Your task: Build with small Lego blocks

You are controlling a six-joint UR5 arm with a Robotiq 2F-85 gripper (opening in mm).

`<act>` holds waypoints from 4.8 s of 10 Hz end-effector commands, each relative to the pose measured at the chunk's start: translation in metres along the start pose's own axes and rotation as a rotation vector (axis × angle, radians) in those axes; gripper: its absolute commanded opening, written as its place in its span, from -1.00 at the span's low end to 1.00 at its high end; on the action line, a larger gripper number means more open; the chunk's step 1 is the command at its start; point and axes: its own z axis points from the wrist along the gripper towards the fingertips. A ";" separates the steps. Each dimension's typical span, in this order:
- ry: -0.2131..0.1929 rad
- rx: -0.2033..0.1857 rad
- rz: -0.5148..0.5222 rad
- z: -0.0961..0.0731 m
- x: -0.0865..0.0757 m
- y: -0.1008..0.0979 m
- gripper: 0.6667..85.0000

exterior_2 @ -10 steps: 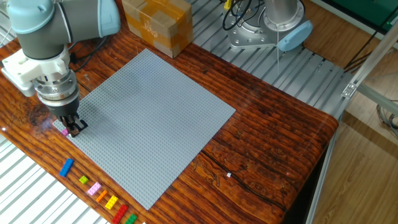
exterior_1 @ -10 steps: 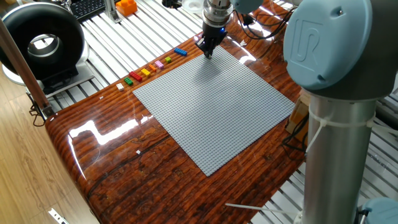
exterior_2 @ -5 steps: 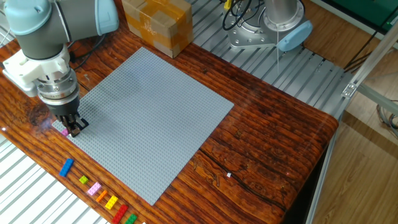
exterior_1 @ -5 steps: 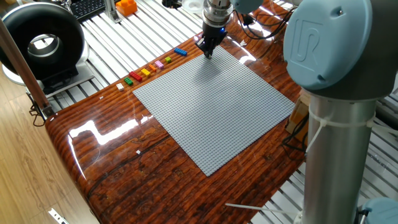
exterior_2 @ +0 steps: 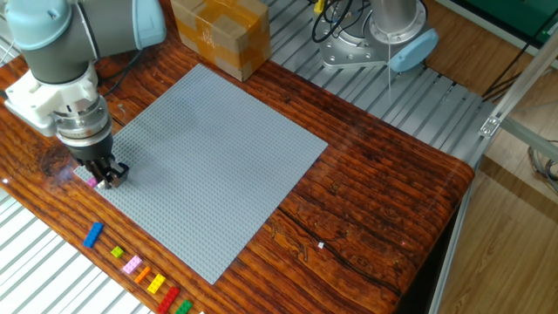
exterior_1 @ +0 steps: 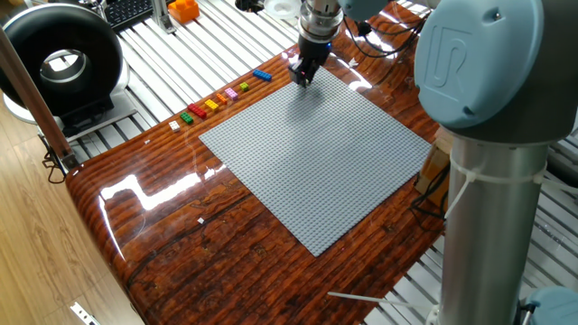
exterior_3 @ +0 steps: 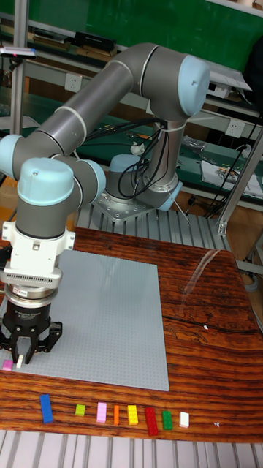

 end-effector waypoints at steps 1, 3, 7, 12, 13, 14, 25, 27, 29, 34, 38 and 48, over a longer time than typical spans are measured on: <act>0.003 -0.003 -0.021 -0.001 0.001 -0.002 -0.29; 0.004 0.005 -0.025 -0.001 0.002 -0.004 -0.28; 0.000 0.018 -0.024 -0.001 0.001 -0.007 -0.34; 0.002 0.011 -0.020 -0.002 0.001 -0.005 -0.34; 0.005 0.011 -0.020 -0.002 0.002 -0.005 -0.33; 0.014 0.011 -0.023 -0.003 0.004 -0.005 -0.30; 0.077 0.022 0.018 -0.015 0.015 -0.006 -0.24; 0.090 0.030 0.025 -0.020 0.018 -0.005 -0.21; 0.113 0.049 0.024 -0.029 0.018 -0.006 -0.19; 0.092 0.056 0.095 -0.037 0.002 0.010 -0.42; 0.066 0.122 0.260 -0.049 -0.024 0.018 -0.99; 0.081 0.037 -0.022 -0.027 -0.055 0.044 0.05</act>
